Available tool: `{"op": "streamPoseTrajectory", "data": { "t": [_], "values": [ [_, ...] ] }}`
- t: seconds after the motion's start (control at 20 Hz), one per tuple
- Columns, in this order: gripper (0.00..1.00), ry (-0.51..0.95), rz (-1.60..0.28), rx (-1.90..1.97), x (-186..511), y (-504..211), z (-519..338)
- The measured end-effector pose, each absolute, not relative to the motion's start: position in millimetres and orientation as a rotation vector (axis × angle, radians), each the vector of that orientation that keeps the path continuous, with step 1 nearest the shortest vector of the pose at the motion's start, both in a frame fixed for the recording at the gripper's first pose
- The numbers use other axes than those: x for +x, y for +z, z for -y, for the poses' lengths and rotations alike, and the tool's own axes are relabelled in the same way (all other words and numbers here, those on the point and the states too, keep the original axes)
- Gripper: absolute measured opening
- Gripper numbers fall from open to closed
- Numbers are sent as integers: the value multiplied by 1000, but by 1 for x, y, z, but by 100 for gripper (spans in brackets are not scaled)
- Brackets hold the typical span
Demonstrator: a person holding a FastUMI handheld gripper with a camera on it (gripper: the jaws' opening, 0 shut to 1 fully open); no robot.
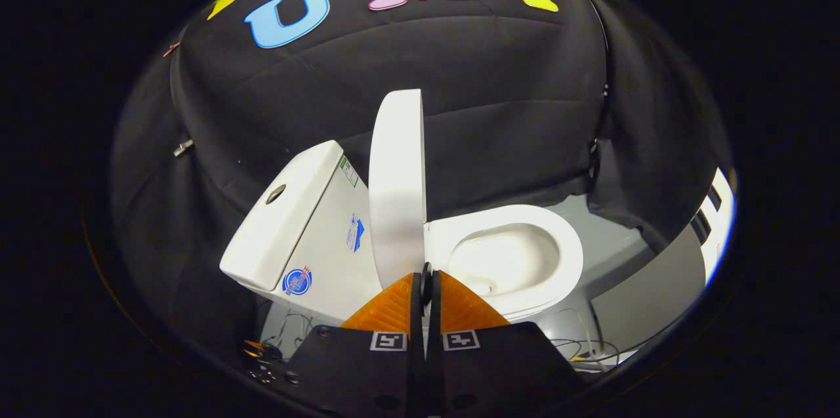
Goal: Open the toilet lid.
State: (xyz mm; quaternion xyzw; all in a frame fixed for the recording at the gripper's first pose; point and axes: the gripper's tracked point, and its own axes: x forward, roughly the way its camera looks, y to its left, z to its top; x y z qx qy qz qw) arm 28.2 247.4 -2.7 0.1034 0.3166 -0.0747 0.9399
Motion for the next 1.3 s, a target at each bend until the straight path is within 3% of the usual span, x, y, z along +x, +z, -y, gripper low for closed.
{"op": "streamPoseTrajectory", "data": {
  "t": [0.85, 1.3],
  "values": [
    [10, -182, -627, -32, 43, -8, -361],
    [13, -188, -635, -76, 45, -12, -377]
  ]
}}
